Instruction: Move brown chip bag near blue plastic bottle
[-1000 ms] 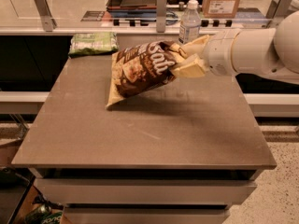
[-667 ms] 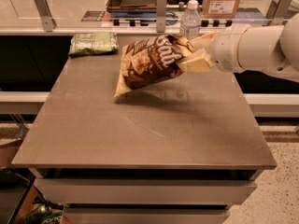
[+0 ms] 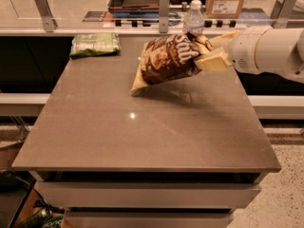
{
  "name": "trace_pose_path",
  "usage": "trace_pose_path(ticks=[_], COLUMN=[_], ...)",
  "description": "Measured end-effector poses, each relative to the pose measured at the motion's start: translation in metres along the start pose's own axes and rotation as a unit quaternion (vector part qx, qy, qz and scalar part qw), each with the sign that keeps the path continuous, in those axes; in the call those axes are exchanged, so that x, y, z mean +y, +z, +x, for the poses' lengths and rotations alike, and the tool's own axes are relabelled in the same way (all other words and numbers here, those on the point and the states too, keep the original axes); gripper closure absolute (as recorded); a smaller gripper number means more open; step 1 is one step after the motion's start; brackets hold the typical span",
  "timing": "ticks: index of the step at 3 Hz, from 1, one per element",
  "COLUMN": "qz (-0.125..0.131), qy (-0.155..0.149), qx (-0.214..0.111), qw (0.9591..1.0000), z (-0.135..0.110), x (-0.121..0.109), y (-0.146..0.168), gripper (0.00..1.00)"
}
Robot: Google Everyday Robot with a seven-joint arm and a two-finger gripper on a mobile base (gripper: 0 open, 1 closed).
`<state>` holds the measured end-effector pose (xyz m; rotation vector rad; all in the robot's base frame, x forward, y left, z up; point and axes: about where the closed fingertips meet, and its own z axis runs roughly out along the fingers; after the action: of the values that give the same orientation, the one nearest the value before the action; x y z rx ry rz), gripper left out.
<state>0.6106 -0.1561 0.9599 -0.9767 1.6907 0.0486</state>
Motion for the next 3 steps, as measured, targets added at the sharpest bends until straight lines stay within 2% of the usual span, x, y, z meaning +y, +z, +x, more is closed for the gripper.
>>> trace_pose_path(ticks=[3], qz=[0.013], qy=[0.051], qx=[0.056], qw=[0.9971], z=[0.056], x=[-0.023], y=[-0.005], gripper=[1.0])
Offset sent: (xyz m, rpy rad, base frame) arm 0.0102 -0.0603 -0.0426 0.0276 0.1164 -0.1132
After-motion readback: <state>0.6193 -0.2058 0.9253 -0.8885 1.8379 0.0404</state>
